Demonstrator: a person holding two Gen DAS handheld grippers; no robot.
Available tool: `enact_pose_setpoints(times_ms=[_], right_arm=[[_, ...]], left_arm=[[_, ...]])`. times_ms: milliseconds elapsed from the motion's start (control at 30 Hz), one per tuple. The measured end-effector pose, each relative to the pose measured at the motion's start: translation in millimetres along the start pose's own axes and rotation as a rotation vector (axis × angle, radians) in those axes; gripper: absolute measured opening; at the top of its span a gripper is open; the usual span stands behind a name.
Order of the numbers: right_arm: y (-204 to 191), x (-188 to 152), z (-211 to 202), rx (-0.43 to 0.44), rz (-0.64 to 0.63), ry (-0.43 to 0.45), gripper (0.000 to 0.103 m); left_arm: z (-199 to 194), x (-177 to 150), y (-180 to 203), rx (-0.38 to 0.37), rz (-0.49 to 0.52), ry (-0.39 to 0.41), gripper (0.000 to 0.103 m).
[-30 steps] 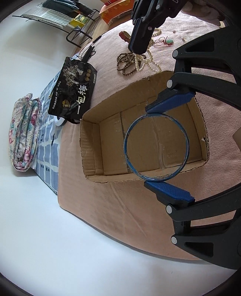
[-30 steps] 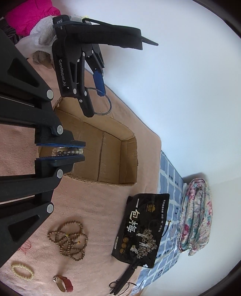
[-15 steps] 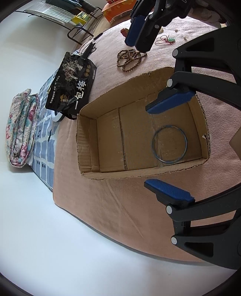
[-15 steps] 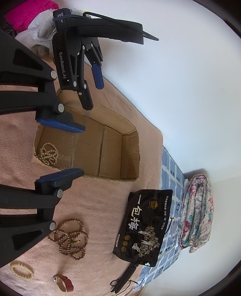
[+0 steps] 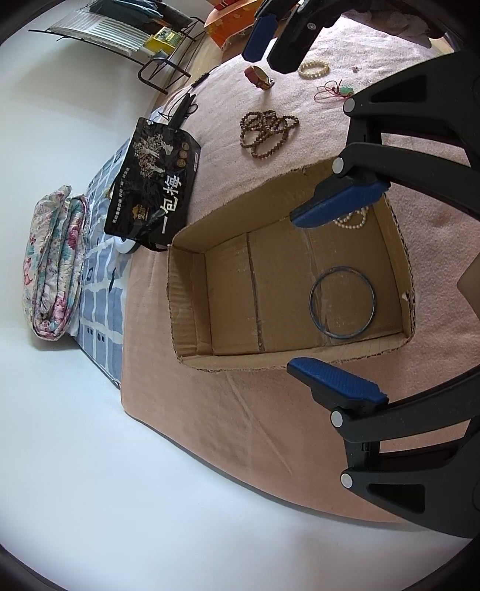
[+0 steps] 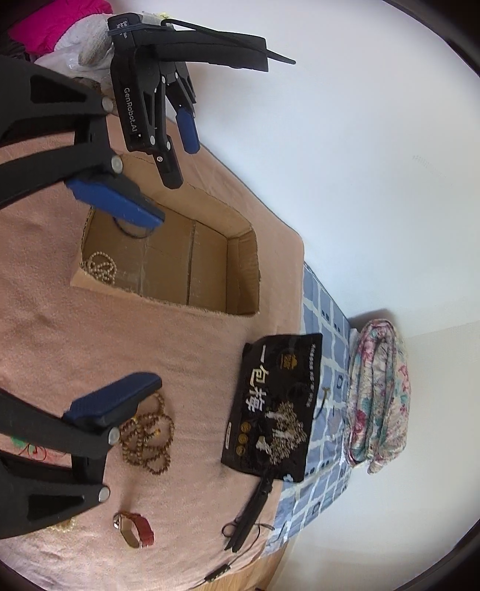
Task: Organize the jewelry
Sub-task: 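Grasp the jade pendant with the left tool while the right tool grasps the pale bead bracelet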
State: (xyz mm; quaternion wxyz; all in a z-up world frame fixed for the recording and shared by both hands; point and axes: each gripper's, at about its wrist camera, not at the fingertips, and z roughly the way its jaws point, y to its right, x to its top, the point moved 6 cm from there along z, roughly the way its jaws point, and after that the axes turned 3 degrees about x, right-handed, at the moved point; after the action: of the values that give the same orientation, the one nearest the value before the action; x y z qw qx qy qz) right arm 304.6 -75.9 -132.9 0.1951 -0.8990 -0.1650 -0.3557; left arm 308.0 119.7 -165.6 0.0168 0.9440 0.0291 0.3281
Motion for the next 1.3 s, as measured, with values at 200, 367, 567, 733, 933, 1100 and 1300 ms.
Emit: enact_pose_setpoints(times_ms=[200,367,567,733,933,1100,1300], right_arm=[[23,2,-25,-0.073,0.008,0.042,0.101],[53,-1,-47,-0.145,0.026,0.068,0.103],[98,-11,-74,-0.232,0.099,0.109,0.103],[140,-20,-98,-0.270,0.174,0.147,0.103],[181,-32,-123,-0.337,0.200,0.175,0.103],[209,-53,-118,-0.327,0.211,0.074,0.103],[249,-86,-102,-0.319,0.315,-0.065,0.102]], left_arm=[[-7,3,20,-0.018,0.021,0.025,0.075],[-13,7,47,-0.048,0.056,0.046,0.075],[-17,7,85,-0.107,0.092,0.057,0.075],[-16,2,123,-0.153,0.138,0.047,0.075],[-9,-14,166,-0.203,0.202,0.014,0.075],[0,-29,196,-0.245,0.233,-0.033,0.075],[13,-45,224,-0.302,0.230,-0.096,0.072]])
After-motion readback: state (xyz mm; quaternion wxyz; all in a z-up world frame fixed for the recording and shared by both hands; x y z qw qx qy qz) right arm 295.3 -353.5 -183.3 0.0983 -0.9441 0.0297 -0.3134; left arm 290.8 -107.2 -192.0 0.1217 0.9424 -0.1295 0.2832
